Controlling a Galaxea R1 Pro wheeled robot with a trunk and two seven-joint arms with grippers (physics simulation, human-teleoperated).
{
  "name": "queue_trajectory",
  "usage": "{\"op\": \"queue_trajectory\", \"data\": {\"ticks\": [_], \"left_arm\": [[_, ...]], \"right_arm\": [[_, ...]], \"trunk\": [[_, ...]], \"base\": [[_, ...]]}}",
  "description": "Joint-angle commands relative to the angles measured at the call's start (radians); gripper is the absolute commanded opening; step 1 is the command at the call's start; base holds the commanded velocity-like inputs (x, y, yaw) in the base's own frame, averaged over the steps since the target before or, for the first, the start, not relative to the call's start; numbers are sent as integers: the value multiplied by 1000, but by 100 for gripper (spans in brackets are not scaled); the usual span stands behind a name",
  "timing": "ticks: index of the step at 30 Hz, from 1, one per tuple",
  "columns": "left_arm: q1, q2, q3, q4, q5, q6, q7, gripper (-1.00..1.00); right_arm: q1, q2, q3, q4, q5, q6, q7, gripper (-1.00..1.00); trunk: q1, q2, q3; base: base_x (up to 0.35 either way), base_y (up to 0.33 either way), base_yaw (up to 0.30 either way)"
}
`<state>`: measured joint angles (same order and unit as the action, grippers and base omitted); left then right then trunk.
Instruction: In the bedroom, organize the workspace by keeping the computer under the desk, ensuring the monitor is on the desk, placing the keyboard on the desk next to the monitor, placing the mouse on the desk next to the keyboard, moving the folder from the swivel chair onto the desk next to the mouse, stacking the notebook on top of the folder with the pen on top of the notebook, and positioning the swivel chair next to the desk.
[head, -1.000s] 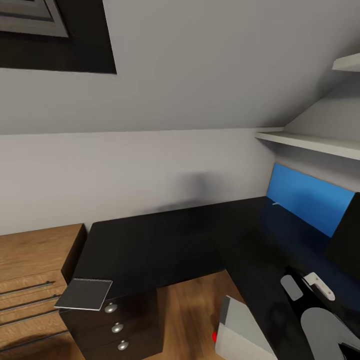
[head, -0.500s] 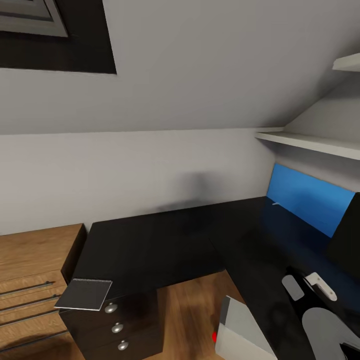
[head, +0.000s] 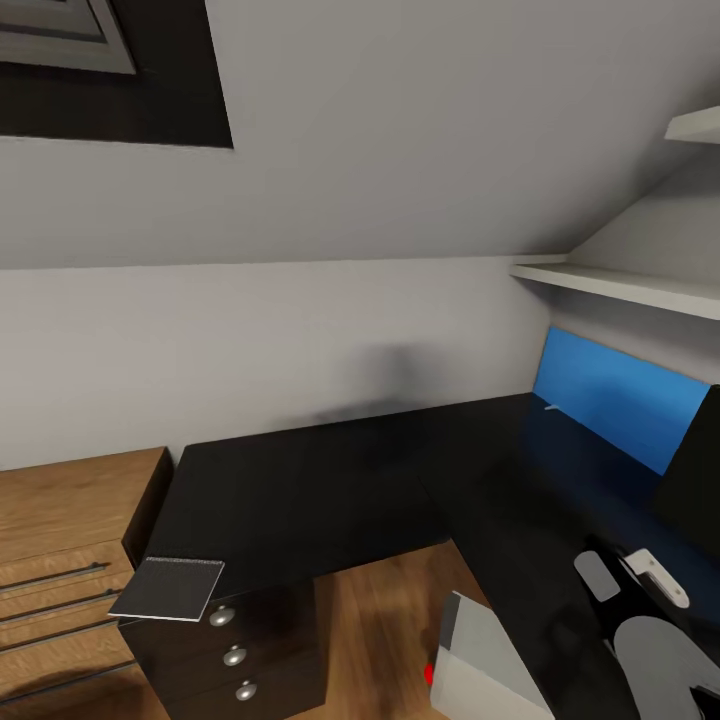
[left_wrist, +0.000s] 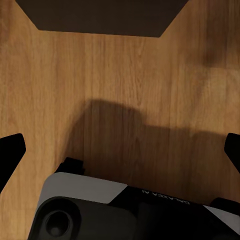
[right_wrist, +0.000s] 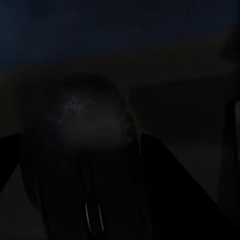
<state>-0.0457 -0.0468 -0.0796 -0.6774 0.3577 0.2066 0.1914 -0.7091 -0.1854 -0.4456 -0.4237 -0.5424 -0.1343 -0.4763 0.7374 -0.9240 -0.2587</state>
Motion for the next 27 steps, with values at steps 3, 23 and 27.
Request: {"op": "queue_trajectory", "data": {"ticks": [3, 23, 27], "left_arm": [[0, 1, -4, -2, 11, 4, 9, 100], [0, 2, -3, -2, 12, 4, 9, 100], [0, 2, -3, -2, 12, 4, 10, 100]], "right_arm": [[-1, 0, 0, 0, -14, -8, -1, -100], [-1, -17, -17, 0, -24, -8, -1, -100], [-1, -15, -16, 0, -24, -8, -1, -100]], "trunk": [[0, -1, -1], [0, -1, -1], [0, -1, -1]], "base": [[0, 0, 0], [0, 0, 0], [0, 0, 0]]}}
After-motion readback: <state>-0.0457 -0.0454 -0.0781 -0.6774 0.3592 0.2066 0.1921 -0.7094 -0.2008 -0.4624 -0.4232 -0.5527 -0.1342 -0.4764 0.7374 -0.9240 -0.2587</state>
